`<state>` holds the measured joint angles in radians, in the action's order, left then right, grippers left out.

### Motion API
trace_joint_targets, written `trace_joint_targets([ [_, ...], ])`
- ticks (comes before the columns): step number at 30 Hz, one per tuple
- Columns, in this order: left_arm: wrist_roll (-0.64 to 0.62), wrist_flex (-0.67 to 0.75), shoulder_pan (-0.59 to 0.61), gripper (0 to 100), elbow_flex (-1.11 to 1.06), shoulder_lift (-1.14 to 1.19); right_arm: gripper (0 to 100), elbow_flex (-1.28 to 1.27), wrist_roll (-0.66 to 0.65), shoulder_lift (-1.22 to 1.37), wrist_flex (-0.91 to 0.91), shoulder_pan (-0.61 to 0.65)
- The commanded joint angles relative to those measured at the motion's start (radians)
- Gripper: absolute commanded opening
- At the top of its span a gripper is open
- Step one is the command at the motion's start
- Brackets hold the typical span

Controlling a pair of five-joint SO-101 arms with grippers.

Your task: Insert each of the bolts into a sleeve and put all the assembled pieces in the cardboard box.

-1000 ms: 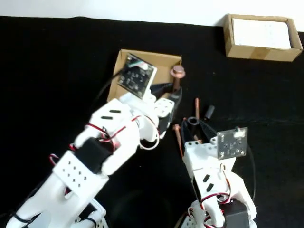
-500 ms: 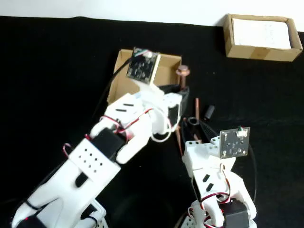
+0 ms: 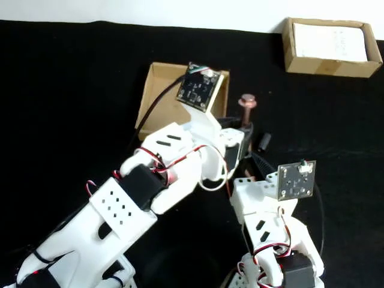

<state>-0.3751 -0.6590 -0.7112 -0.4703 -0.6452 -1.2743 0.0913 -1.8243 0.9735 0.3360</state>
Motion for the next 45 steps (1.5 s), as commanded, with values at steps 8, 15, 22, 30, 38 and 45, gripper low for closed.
trace_joint_targets([
  [8, -0.008, 0.017, -0.018, 1, -0.001, -0.001, 0.8, 0.013, 0.006, -0.008, -0.021, 0.002],
  [15, -0.009, 0.017, -0.018, 1, -0.005, 0.042, 0.8, 0.015, 0.006, -0.008, -0.021, 0.004],
  [22, -0.009, 0.040, -0.039, 1, -0.007, 0.074, 0.8, 0.015, 0.003, -0.008, -0.021, 0.002],
  [30, -0.009, 0.034, -0.041, 1, -0.005, 0.070, 0.8, 0.015, 0.005, -0.008, -0.022, 0.002],
  [38, -0.009, 0.032, -0.041, 1, -0.001, 0.068, 0.8, 0.007, 0.005, -0.007, -0.022, 0.002],
  [45, -0.041, 0.032, -0.041, 1, -0.002, 0.016, 0.8, 0.005, 0.006, -0.005, -0.022, 0.002],
])
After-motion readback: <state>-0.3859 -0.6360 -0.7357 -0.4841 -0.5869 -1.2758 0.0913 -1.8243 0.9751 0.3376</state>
